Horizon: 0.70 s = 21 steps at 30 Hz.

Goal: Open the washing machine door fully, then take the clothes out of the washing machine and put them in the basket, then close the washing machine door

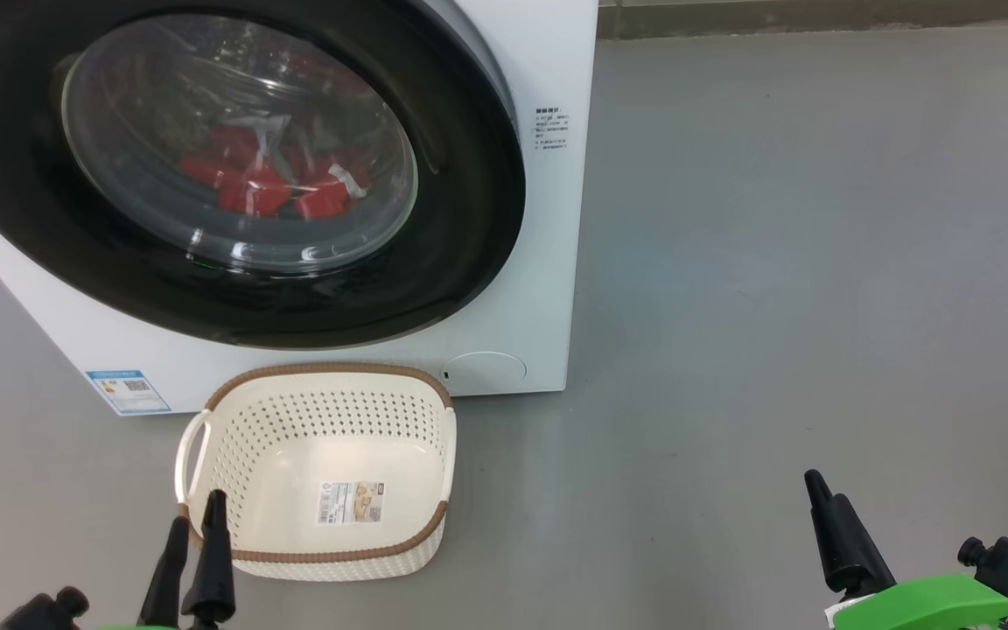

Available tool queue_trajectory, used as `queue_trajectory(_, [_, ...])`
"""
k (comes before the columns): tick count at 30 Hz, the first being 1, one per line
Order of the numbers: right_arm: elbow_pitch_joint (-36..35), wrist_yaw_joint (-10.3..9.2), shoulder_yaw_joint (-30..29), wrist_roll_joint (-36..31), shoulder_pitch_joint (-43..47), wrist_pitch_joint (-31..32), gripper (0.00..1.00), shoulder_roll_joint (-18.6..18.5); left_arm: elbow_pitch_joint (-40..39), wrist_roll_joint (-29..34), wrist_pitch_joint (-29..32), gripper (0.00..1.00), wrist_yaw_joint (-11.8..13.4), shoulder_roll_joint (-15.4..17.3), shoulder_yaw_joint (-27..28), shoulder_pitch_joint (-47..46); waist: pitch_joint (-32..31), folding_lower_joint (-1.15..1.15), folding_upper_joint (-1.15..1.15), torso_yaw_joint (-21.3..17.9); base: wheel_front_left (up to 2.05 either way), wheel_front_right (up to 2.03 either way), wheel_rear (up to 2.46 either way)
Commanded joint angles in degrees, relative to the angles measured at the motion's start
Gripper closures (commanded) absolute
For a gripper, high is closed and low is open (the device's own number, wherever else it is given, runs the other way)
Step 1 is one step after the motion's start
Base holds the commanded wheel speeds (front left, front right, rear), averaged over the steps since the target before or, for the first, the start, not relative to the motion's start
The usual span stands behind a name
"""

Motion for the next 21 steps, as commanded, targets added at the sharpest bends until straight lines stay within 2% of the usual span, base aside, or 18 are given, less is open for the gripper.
queue_trajectory(1, [-1.7,0.05,1.0,-1.5,0.2,-0.9,0.00,-0.9,-2.0,2.5,-1.0,0.00,-0.1,1.2,0.7,-0.3,0.0,0.00,0.00,0.0,0.00,0.00,0.00])
queue_trajectory(21, [-2.8,0.06,2.8,-11.8,0.8,-4.1,0.00,-1.9,-3.8,15.9,-4.2,0.00,-0.2,1.5,-0.2,0.6,0.1,0.00,0.00,0.1,0.00,0.00,0.00])
